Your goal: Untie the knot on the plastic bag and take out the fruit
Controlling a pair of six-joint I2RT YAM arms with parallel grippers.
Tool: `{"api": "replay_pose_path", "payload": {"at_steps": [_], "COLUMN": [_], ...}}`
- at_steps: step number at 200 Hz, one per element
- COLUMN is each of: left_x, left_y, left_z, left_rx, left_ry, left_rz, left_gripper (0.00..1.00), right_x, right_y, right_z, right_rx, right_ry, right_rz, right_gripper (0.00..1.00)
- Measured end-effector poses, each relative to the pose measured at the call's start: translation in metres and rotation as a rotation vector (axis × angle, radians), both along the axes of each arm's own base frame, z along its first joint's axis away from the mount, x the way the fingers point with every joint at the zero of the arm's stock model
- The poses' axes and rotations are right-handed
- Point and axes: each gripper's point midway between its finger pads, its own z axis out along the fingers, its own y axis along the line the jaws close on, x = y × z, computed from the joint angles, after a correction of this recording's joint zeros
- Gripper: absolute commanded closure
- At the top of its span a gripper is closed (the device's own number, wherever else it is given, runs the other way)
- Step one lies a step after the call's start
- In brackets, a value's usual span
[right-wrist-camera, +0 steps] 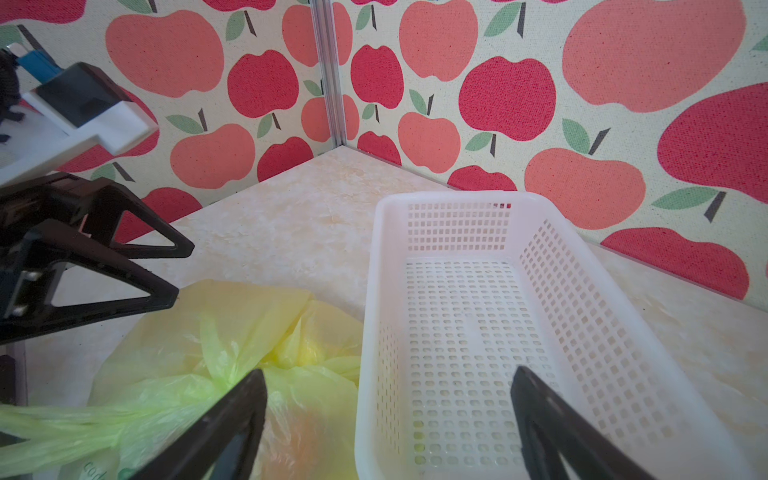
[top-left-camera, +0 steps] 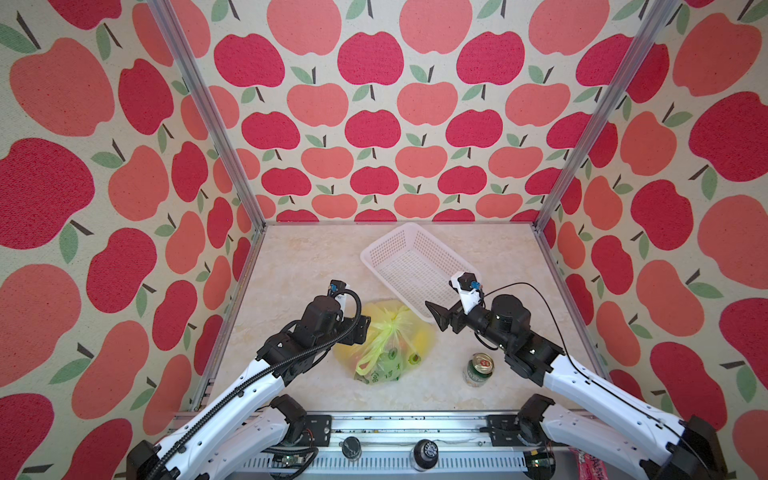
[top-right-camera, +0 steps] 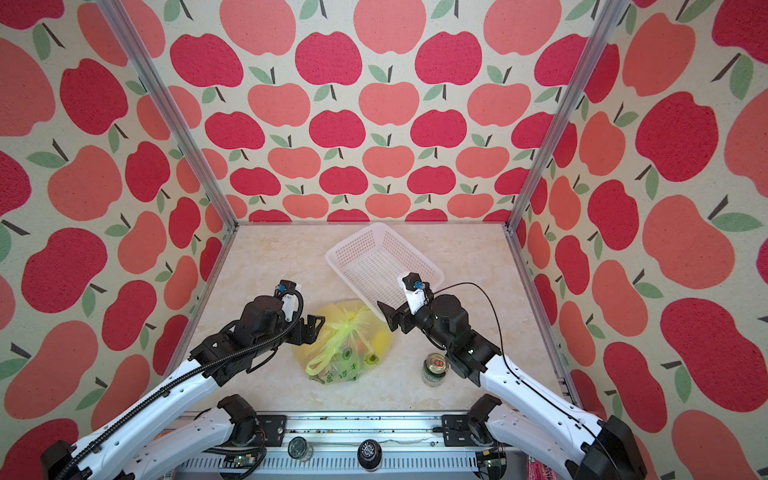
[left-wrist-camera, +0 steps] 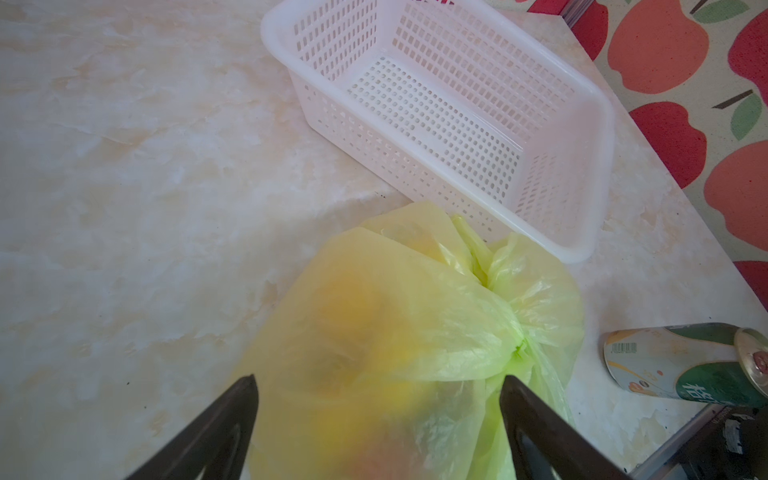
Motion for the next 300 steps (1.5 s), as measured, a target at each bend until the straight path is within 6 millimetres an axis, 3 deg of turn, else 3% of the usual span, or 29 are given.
{"api": "replay_pose_path", "payload": {"at_steps": [26,44,51,78,101,143,186,219,263,300], "left_x": [-0.002,-0.001,0.000,0.004,0.008,0.022,0.044,0.053,0.057,0.056], "left_y": [-0.004,-0.008,-0.011,-0.013,-0.011,0.008,0.067,0.101,0.112,0.112], "left_z": [-0.004,-0.012,-0.017,-0.037,-0.043,-0.033,-0.006,0.000,-0.004,-0.011], "left_rx": [-0.010,-0.008,-0.002,0.047,0.075,0.083,0.029,0.002,-0.013,-0.023], "left_ry": [0.008,0.028,0.042,0.096,0.099,0.049,-0.028,-0.041,-0.030,-0.017], "left_rz": [-0.019,-0.030,-0.034,-0.037,-0.024,0.066,0.289,0.409,0.442,0.435], "left_gripper": [0.01,0.08,0.18,0.78,1.00,1.00,1.00,1.00,1.00,1.00], "right_x": [-0.002,-0.004,-0.004,-0.005,-0.005,-0.004,0.003,0.011,0.013,0.000], "right_y": [0.001,0.004,0.005,0.008,0.009,0.009,0.016,0.025,0.048,0.078], "right_z": [-0.005,-0.004,-0.005,-0.011,-0.011,-0.011,-0.028,-0.044,-0.045,-0.052], "right_rx": [-0.004,0.000,-0.001,-0.013,-0.014,-0.014,-0.044,-0.081,-0.105,-0.158], "right_ry": [0.009,0.009,0.010,0.023,0.023,0.021,0.050,0.088,0.094,0.074], "right_rz": [0.015,0.029,0.034,0.041,0.044,0.036,0.037,0.039,0.081,0.165], "right_gripper": [0.06,0.07,0.07,0.07,0.07,0.06,0.06,0.07,0.07,0.07]}}
